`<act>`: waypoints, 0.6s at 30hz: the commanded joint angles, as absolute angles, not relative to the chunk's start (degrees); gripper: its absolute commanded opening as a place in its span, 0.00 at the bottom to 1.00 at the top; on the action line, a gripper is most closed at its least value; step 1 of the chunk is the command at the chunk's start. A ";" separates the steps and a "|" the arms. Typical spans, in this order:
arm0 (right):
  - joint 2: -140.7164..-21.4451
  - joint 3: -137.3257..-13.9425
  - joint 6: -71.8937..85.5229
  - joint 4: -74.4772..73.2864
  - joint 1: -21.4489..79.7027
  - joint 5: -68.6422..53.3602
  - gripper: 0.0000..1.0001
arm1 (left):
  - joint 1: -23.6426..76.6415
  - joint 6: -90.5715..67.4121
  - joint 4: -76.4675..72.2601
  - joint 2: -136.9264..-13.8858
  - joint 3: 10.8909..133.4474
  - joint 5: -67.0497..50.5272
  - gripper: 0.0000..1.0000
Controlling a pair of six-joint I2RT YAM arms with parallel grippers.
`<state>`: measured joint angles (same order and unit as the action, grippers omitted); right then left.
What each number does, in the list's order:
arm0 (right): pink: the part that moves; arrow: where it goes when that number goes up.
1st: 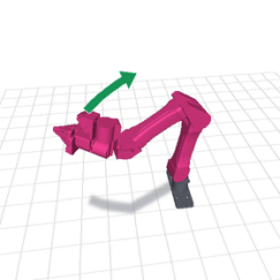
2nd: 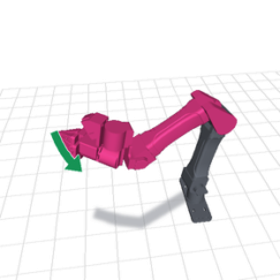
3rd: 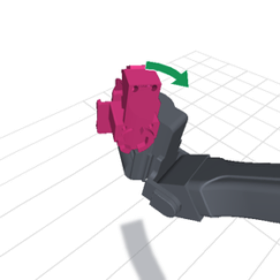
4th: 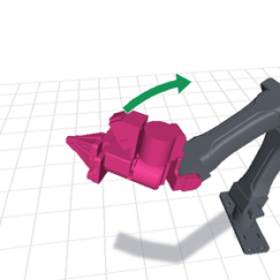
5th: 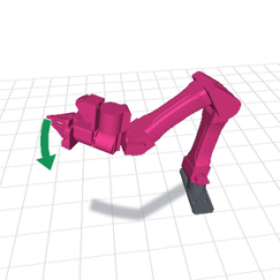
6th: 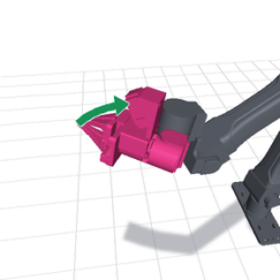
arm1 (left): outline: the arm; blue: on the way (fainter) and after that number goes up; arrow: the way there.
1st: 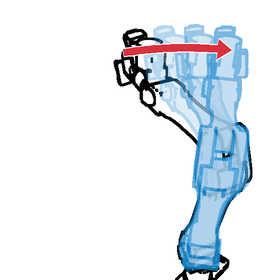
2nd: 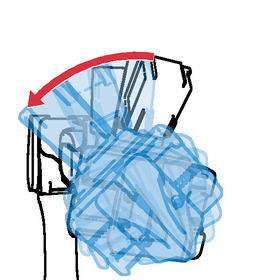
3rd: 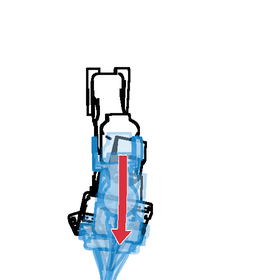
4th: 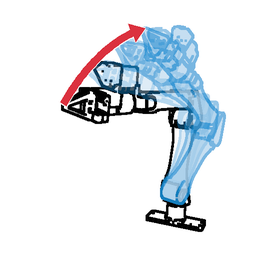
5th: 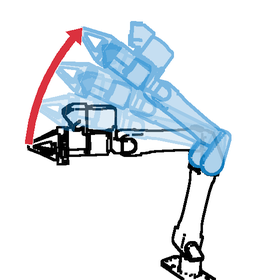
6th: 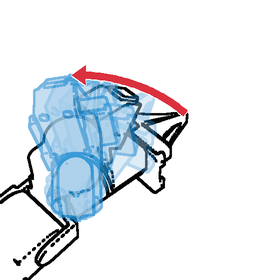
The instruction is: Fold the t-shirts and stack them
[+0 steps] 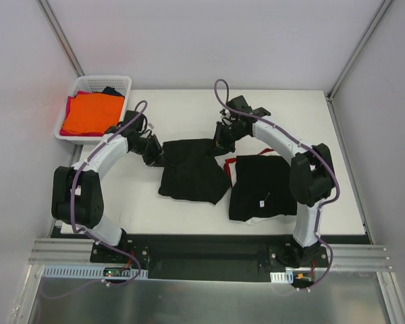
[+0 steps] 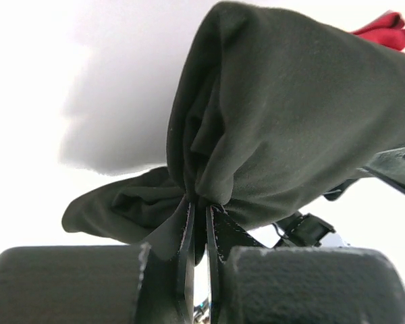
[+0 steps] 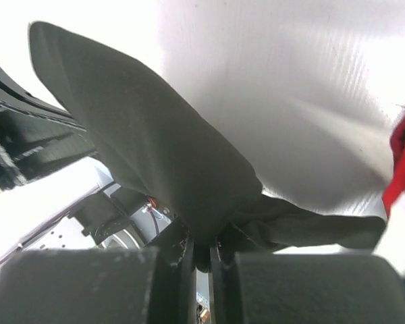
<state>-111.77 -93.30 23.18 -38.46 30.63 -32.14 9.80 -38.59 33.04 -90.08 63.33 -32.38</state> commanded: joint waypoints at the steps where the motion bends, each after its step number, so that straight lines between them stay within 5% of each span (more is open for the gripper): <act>1: -106.62 -93.96 21.97 -41.57 30.67 -32.08 0.01 | 10.72 -39.73 37.34 -87.54 70.03 -31.38 0.00; 18: -100.91 -100.02 19.42 -51.59 27.42 -29.88 0.01 | 16.43 -39.46 42.80 -87.28 80.51 -29.62 0.00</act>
